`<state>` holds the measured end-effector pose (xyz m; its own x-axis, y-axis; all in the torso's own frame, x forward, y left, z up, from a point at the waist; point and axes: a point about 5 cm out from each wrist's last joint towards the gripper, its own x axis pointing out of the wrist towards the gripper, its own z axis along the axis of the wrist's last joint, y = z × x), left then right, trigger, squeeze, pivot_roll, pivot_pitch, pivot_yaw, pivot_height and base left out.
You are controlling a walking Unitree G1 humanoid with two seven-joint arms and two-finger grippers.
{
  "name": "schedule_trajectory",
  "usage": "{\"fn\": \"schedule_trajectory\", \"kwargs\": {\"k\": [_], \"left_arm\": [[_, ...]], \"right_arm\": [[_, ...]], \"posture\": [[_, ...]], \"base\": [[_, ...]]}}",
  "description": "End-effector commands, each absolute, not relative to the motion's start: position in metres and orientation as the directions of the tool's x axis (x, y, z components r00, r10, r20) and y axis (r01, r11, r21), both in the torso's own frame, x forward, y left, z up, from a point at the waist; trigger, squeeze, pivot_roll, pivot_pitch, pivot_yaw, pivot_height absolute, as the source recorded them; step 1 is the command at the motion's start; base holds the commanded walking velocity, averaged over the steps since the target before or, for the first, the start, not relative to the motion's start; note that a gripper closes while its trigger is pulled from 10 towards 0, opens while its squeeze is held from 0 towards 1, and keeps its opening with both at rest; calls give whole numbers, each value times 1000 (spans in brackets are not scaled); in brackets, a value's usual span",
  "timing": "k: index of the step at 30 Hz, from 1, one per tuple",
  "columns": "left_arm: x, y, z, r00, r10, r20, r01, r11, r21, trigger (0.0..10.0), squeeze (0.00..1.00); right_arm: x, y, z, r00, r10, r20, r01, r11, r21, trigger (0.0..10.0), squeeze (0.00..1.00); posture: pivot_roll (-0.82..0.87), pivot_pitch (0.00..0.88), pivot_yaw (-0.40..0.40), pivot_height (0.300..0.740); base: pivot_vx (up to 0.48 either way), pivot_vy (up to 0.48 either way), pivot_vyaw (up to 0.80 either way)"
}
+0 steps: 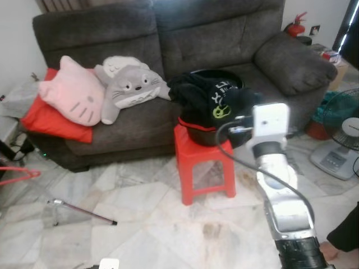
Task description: Hang hanger
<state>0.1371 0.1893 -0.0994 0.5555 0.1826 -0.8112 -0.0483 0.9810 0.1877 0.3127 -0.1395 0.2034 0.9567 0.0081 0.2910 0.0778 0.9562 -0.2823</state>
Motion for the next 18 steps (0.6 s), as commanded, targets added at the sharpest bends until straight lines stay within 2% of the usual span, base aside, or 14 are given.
{"fn": "schedule_trajectory", "kwargs": {"k": [1,7,8,18], "left_arm": [[131,192,-102,532,188,-826,-49,980,191,10000,0],[129,195,-102,525,193,-829,-53,980,194,10000,0],[127,201,-102,518,210,-829,-65,976,207,10000,0],[121,208,-103,501,225,-836,-61,972,226,10000,0]], "right_arm": [[311,-138,213,942,20,336,82,955,-285,10000,0],[311,-134,214,940,33,339,71,954,-290,10000,0],[310,-122,213,934,99,344,26,939,-342,10000,0],[308,-111,224,897,170,408,-14,933,-359,10000,0]], "posture": [[-302,0,185,740],[-297,0,182,740],[-285,0,185,740],[-278,0,198,740]], "base": [[-337,0,0],[-345,0,0],[-251,0,0],[0,0,0]]}}
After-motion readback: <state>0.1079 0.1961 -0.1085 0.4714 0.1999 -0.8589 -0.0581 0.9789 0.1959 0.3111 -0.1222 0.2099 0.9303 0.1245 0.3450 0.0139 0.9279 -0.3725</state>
